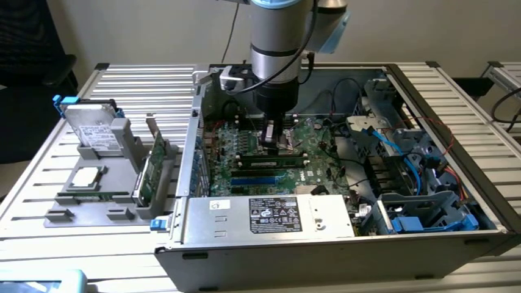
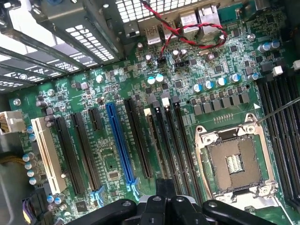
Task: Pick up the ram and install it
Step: 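Press down the ram until it locks into place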
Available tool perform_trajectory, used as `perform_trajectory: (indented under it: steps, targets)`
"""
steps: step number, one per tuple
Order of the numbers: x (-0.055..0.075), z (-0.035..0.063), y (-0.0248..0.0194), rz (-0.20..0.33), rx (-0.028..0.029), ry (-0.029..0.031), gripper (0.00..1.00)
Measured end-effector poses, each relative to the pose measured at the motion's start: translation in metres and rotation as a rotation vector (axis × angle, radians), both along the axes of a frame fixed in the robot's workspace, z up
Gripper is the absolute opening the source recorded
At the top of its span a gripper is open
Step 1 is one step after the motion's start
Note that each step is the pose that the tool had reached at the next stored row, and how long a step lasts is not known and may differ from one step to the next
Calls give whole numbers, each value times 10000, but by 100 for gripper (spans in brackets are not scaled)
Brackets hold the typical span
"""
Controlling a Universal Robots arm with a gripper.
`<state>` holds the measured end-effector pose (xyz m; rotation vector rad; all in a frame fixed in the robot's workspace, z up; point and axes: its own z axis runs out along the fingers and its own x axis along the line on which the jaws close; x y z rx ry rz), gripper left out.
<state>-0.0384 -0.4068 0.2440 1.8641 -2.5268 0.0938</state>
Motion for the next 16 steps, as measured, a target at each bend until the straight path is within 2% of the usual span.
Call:
perform_trajectory:
  steps: [16]
  targets:
    - [0,0,0,-2133,0,-1,11]
